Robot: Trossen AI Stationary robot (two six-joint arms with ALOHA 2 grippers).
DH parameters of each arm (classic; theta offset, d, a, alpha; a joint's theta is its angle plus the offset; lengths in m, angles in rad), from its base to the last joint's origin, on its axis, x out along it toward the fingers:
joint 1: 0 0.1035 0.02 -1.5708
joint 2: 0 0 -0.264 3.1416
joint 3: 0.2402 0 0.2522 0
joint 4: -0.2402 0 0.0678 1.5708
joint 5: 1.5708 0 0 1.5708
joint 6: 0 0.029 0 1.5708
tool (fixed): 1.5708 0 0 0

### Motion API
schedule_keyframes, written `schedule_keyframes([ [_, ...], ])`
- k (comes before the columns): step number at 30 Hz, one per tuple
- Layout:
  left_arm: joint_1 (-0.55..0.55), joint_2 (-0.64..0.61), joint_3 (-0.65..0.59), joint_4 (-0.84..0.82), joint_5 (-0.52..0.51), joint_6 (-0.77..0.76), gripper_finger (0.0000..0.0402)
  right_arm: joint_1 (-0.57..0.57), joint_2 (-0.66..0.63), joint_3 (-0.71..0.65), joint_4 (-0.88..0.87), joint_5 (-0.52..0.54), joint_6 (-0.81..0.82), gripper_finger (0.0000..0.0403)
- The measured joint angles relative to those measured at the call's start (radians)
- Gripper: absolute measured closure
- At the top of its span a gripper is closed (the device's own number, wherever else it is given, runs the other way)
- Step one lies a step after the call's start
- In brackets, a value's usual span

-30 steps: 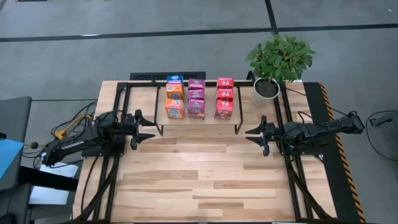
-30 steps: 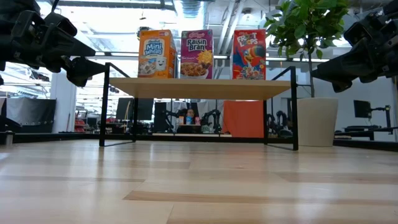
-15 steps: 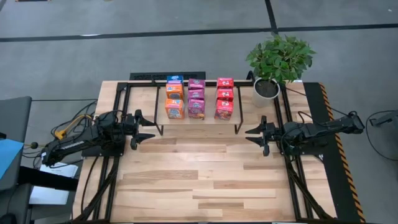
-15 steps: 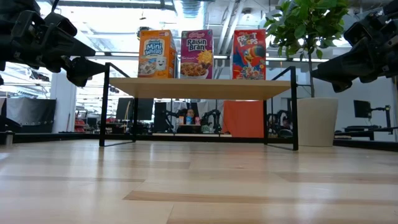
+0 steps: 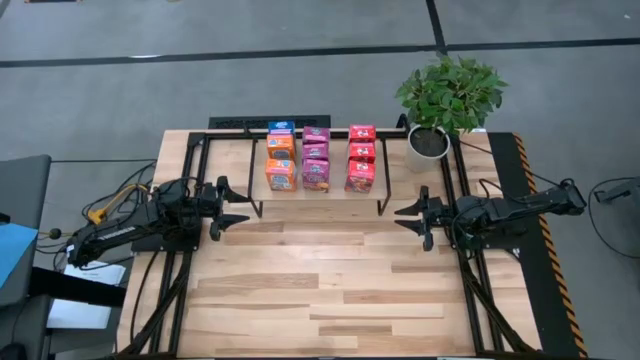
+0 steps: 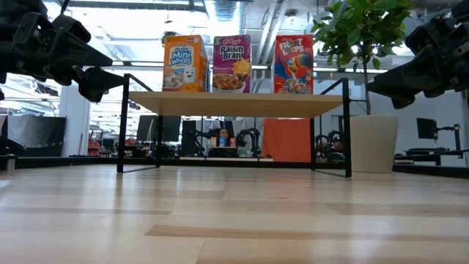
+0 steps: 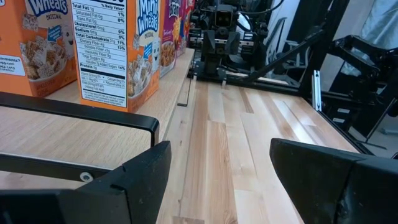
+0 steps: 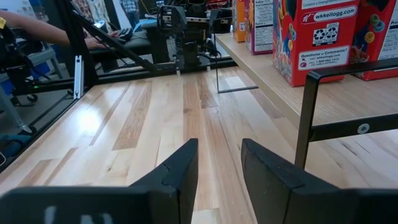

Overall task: Stack cereal on shelf
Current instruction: Return to Home Position

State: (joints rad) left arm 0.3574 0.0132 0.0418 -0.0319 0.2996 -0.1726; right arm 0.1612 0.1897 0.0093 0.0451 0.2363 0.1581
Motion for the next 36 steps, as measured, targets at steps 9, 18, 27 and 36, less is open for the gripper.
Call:
schedule_keyframes([
  [9, 0.0, 0.0, 0.0, 0.0, 0.0, 0.0, 0.0133, 0.0, 0.0, 0.0, 0.0, 0.0, 0.0, 0.0262],
  [18, 0.0, 0.0, 0.0, 0.0, 0.0, 0.0, 0.0133, 0.0, 0.0, 0.0, 0.0, 0.0, 0.0, 0.0251],
  [27, 0.0, 0.0, 0.0, 0.0, 0.0, 0.0, 0.0133, 0.0, 0.0, 0.0, 0.0, 0.0, 0.0, 0.0244],
  [36, 0.0, 0.0, 0.0, 0.0, 0.0, 0.0, 0.0133, 0.0, 0.0, 0.0, 0.0, 0.0, 0.0, 0.0247],
])
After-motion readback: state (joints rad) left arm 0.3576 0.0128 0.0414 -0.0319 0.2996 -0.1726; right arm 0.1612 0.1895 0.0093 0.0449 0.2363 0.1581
